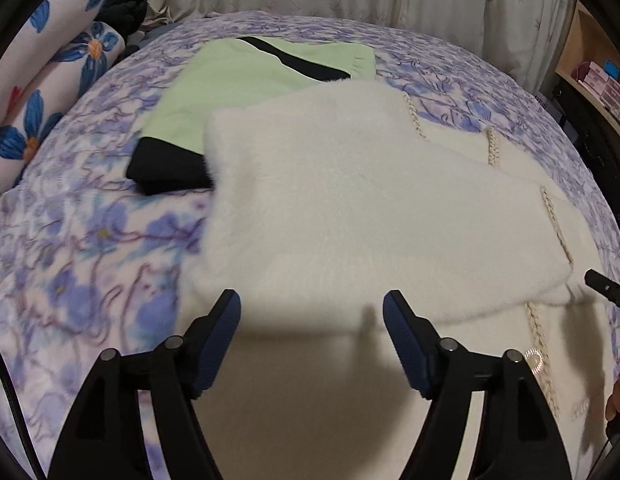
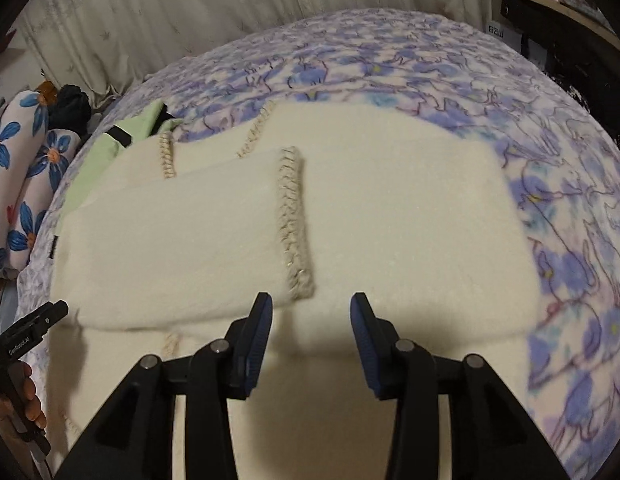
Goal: Fold large clothes
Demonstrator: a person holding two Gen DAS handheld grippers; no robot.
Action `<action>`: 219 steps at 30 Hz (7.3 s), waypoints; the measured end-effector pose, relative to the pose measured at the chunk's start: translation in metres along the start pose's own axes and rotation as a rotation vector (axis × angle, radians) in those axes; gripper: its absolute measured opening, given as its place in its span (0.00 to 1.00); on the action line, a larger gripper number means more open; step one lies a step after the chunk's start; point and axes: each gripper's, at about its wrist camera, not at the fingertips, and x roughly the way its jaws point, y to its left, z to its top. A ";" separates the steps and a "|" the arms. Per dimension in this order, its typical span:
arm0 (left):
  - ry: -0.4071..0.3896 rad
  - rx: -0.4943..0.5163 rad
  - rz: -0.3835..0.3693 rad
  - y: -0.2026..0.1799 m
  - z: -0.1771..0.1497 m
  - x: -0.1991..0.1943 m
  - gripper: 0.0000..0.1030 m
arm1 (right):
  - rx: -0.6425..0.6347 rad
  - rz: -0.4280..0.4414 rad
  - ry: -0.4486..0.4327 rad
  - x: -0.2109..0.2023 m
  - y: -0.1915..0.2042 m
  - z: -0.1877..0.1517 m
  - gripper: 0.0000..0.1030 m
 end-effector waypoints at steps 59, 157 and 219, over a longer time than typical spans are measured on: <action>0.113 -0.091 -0.096 0.084 -0.226 -0.134 0.94 | 0.068 0.019 0.018 -0.174 -0.129 -0.216 0.45; 0.064 0.172 -0.054 0.047 0.062 0.050 0.78 | 0.060 -0.012 0.113 0.052 -0.109 0.062 0.57; -0.116 -0.041 0.098 0.048 0.064 0.070 0.11 | 0.133 -0.252 -0.034 0.074 -0.104 0.082 0.05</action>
